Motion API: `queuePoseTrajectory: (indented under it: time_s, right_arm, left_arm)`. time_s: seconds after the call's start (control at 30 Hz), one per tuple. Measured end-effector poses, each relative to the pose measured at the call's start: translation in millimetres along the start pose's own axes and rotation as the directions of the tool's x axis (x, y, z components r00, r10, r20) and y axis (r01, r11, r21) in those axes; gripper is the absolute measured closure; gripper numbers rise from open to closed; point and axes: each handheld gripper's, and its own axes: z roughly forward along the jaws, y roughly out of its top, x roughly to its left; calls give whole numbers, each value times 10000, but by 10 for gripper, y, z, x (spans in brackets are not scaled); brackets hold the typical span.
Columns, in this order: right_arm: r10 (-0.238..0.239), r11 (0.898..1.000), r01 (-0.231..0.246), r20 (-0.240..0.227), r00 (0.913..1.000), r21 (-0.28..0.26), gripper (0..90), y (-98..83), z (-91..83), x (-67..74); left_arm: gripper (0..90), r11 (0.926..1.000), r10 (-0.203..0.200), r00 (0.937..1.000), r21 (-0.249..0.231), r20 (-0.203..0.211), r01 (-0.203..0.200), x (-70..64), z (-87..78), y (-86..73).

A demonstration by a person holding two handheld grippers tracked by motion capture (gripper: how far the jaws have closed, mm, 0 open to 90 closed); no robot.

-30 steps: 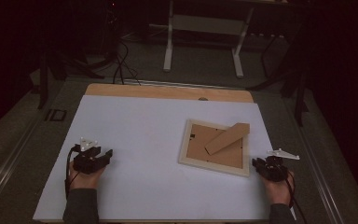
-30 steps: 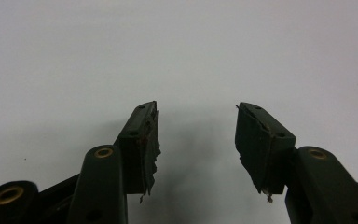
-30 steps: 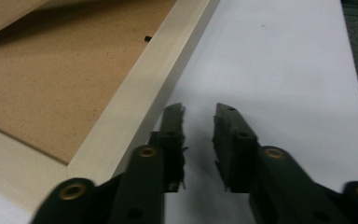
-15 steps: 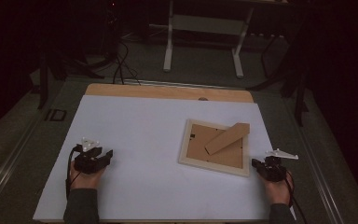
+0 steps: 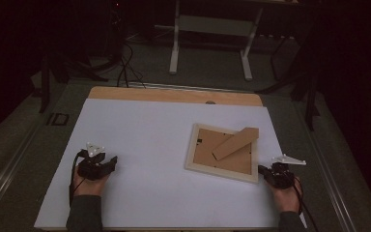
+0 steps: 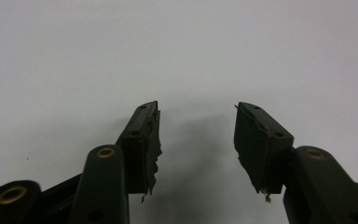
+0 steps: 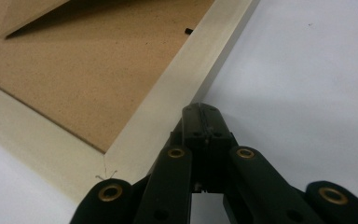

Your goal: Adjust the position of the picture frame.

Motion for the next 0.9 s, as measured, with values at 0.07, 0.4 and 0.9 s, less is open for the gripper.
queuePoseTrajectory:
  time_s: [0.07, 0.4, 0.9]
  right_arm:
    - [-35, 10000, 35, -55, 10000, 19, 900, -4, -6, -1]
    - [-410, 9991, 413, -325, 9986, 86, 900, -9, -7, 50]
    - [-943, 9952, 959, -739, 9928, 184, 900, -6, 2, 144]
  left_arm:
    - [537, 10000, -4, 10000, 27, 81, 4, -3, 8, 0]
    - [540, 10000, -28, 9999, 40, 145, 27, -2, 9, -1]
    - [581, 9999, 39, 9993, 154, 369, -45, -3, 12, 1]
